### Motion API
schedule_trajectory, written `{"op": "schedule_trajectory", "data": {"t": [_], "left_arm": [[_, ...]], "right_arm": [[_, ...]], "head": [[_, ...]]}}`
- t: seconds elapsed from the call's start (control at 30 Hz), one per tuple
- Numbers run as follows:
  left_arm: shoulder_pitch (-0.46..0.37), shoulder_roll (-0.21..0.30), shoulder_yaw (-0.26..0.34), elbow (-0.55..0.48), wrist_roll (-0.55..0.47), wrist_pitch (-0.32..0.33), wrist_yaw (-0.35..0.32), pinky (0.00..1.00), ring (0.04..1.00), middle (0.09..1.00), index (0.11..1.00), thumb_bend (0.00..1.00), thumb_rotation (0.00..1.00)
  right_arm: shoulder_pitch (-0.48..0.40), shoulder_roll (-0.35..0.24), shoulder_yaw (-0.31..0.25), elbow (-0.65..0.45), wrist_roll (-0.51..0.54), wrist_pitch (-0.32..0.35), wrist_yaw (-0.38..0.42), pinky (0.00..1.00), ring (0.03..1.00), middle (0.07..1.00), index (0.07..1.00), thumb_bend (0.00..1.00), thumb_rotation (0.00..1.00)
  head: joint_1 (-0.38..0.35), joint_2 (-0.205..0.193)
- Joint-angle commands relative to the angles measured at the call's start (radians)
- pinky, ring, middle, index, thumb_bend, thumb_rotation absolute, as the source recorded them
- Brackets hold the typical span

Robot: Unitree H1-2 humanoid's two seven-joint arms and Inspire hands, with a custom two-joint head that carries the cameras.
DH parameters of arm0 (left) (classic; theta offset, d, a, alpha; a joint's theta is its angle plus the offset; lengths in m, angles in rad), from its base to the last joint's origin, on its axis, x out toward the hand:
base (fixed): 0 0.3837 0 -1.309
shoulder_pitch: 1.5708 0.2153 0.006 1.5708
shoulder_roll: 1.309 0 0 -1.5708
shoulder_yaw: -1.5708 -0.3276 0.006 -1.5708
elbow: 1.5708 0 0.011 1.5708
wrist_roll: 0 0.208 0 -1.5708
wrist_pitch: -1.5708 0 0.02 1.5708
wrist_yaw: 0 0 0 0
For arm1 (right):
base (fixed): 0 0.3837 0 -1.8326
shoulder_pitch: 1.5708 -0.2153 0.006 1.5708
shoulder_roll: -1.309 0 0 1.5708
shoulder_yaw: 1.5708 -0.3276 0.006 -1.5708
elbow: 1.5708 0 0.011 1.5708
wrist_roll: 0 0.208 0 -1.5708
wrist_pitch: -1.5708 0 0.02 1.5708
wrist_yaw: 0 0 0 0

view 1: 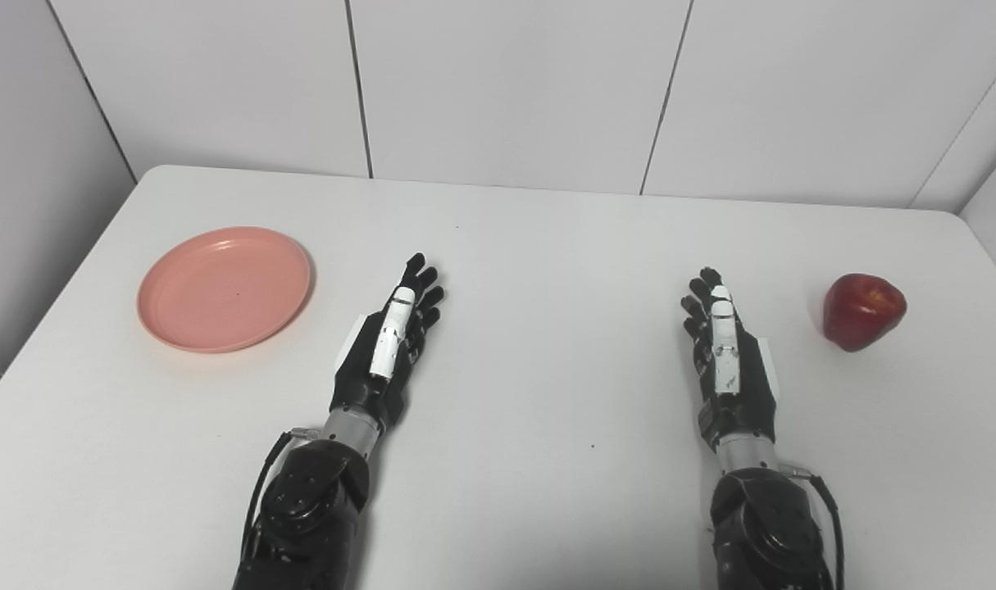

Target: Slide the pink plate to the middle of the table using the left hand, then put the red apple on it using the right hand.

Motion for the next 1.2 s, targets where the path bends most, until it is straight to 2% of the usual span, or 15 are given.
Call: {"op": "schedule_trajectory", "data": {"t": [0.0,0.8,1.0,1.17], "left_arm": [[-0.019,-0.010,-0.004,-0.027,0.007,-0.015,-0.003,1.00,0.977,0.994,0.991,0.41,1.00],[-0.021,-0.014,-0.006,-0.023,0.006,-0.019,-0.002,0.99,0.975,0.991,0.988,0.41,1.00],[-0.021,-0.024,-0.015,-0.006,0.016,-0.038,-0.001,1.00,0.975,0.989,0.988,0.42,1.00],[-0.019,-0.047,-0.029,0.020,0.034,-0.065,0.005,1.00,0.976,0.992,0.989,0.42,1.00]], "right_arm": [[-0.025,-0.002,0.001,-0.029,0.002,-0.040,0.005,0.98,0.937,0.941,0.938,0.22,1.00],[-0.028,-0.004,-0.004,-0.020,0.007,-0.046,0.006,0.97,0.934,0.937,0.935,0.21,1.00],[-0.024,-0.022,-0.002,-0.019,0.012,-0.047,0.022,1.00,0.952,0.953,0.954,0.21,1.00],[-0.015,-0.048,-0.006,0.001,0.022,-0.085,0.042,1.00,0.956,0.959,0.958,0.21,1.00]], "head": [[0.001,0.000],[0.018,-0.009],[0.079,-0.037],[0.173,-0.088]]}}
